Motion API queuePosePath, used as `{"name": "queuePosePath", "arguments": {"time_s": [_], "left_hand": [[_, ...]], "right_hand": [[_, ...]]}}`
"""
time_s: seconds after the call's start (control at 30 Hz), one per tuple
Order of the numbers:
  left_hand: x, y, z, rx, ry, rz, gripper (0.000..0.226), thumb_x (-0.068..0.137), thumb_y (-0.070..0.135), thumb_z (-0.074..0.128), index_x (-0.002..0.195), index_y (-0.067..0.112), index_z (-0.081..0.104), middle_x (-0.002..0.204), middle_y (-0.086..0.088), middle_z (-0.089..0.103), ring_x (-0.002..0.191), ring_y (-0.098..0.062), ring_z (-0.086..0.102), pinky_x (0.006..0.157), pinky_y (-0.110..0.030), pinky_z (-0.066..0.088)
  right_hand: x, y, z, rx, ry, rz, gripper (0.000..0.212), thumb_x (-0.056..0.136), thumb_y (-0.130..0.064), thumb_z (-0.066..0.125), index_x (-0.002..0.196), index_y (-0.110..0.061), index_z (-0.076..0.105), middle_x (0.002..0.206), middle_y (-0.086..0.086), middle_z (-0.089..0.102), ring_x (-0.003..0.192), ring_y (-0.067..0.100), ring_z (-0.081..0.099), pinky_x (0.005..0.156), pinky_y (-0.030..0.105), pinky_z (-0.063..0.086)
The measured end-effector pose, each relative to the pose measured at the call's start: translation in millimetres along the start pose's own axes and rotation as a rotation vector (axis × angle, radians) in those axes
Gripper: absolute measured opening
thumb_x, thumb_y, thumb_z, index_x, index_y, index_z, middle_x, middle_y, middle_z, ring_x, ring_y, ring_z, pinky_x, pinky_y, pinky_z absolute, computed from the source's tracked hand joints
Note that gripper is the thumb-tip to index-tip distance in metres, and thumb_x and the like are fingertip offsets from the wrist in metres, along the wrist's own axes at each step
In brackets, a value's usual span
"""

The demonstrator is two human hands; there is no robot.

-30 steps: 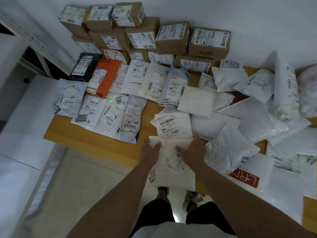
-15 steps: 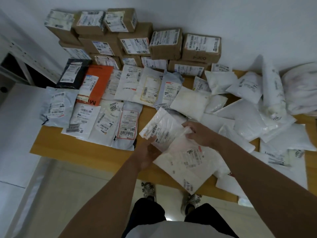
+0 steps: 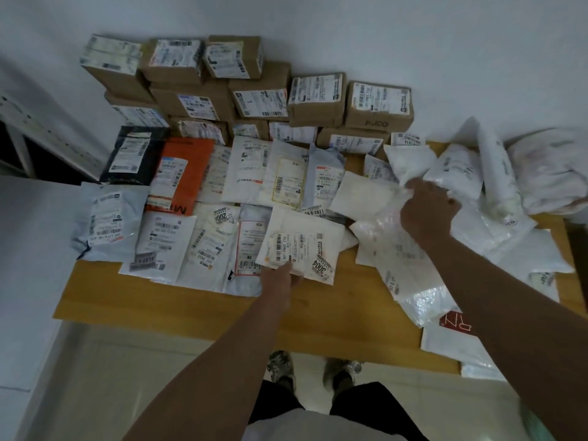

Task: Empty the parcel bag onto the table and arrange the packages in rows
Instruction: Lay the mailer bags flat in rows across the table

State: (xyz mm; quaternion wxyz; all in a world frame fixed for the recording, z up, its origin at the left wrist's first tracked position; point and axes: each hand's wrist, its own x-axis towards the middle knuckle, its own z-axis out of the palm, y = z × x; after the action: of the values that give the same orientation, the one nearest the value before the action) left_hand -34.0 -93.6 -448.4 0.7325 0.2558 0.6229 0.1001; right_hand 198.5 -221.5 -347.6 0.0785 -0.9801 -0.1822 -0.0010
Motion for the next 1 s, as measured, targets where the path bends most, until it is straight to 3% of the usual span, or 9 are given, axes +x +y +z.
{"name": "queuePosePath", "arguments": {"time_s": [0.13,0.23,0.37,0.43,0.53,0.67,0.77,0.87,1.0], "left_hand": [[-5.9,-9.5,-1.2,0.167,0.04,0.032,0.033,0.091,0.002,0.06,0.122,0.01,0.05,0.102,-0.007,0.061,0.092,-0.027,0.063,0.069,-0.042,0.06],[-6.9,-24.1,-8.0,0.313,0.124,0.034,0.034,0.091,0.01,0.055,0.125,0.007,0.052,0.095,-0.007,0.061,0.086,-0.025,0.06,0.083,-0.047,0.054],[-8.4,-37.5,-23.8,0.589,0.131,0.072,0.038,0.095,0.01,0.049,0.133,0.003,0.049,0.11,-0.012,0.059,0.091,-0.023,0.057,0.072,-0.033,0.05],[-9.4,-43.2,-31.1,0.721,0.088,0.057,0.035,0.095,0.011,0.051,0.129,0.005,0.052,0.111,-0.01,0.061,0.085,-0.019,0.06,0.063,-0.028,0.051],[-13.2,-46.7,-35.4,0.797,0.007,0.032,0.036,0.093,0.012,0.053,0.129,0.008,0.055,0.118,-0.008,0.063,0.099,-0.022,0.063,0.085,-0.037,0.056],[-17.8,-40.3,-31.6,0.881,0.044,-0.045,0.029,0.093,0.013,0.054,0.12,0.004,0.055,0.115,-0.01,0.061,0.106,-0.027,0.062,0.084,-0.033,0.052],[-22.7,-36.8,-30.9,0.905,0.028,-0.069,0.019,0.092,0.011,0.049,0.109,0.007,0.058,0.088,-0.004,0.059,0.075,-0.019,0.058,0.065,-0.028,0.045],[-26.3,-33.5,-26.2,0.774,-0.026,-0.084,0.026,0.097,0.004,0.04,0.116,0.007,0.058,0.085,-0.007,0.06,0.067,-0.017,0.055,0.05,-0.022,0.043],[-28.1,-30.5,-12.7,0.406,-0.031,-0.123,0.038,0.099,-0.001,0.045,0.137,0.006,0.046,0.129,-0.018,0.057,0.108,-0.031,0.059,0.067,-0.03,0.052]], "right_hand": [[10.6,-8.5,5.7,-0.094,0.254,-0.135,0.047,0.079,-0.007,0.043,0.125,-0.012,0.052,0.126,0.018,0.053,0.118,0.04,0.049,0.095,0.048,0.037],[-26.8,-24.6,37.4,0.081,-0.155,-0.476,0.036,0.088,-0.006,0.05,0.123,-0.005,0.056,0.122,0.019,0.054,0.111,0.038,0.053,0.088,0.045,0.047],[-69.2,-31.5,85.8,-0.057,-0.572,-0.636,0.052,0.094,-0.023,0.051,0.144,-0.016,0.039,0.156,0.005,0.026,0.138,0.03,0.031,0.099,0.042,0.04],[-73.1,-34.6,97.6,-0.182,-0.575,-0.652,0.068,0.088,-0.027,0.061,0.15,-0.019,0.032,0.159,0.007,0.022,0.139,0.037,0.031,0.1,0.047,0.04],[-69.4,-43.0,106.6,-0.292,-0.438,-0.641,0.074,0.064,-0.026,0.084,0.132,-0.016,0.056,0.132,0.011,0.058,0.112,0.04,0.058,0.082,0.047,0.051],[-52.7,-48.9,110.1,-0.186,-0.467,-0.724,0.036,0.093,-0.023,0.054,0.128,-0.014,0.053,0.139,0.01,0.049,0.126,0.033,0.047,0.094,0.043,0.042],[-40.6,-53.4,98.9,0.119,-0.5,-0.582,0.027,0.1,-0.023,0.044,0.121,-0.014,0.058,0.116,0.006,0.062,0.101,0.027,0.06,0.077,0.037,0.046],[-27.4,-60.7,81.1,0.519,-0.722,-0.321,0.018,0.101,-0.023,0.042,0.096,-0.015,0.058,0.081,-0.001,0.058,0.073,0.016,0.055,0.062,0.031,0.038],[-23.3,-58.6,48.6,1.09,-0.815,0.284,0.031,0.091,-0.008,0.047,0.066,-0.013,0.065,0.066,0.0,0.064,0.067,0.019,0.059,0.063,0.026,0.045]]}}
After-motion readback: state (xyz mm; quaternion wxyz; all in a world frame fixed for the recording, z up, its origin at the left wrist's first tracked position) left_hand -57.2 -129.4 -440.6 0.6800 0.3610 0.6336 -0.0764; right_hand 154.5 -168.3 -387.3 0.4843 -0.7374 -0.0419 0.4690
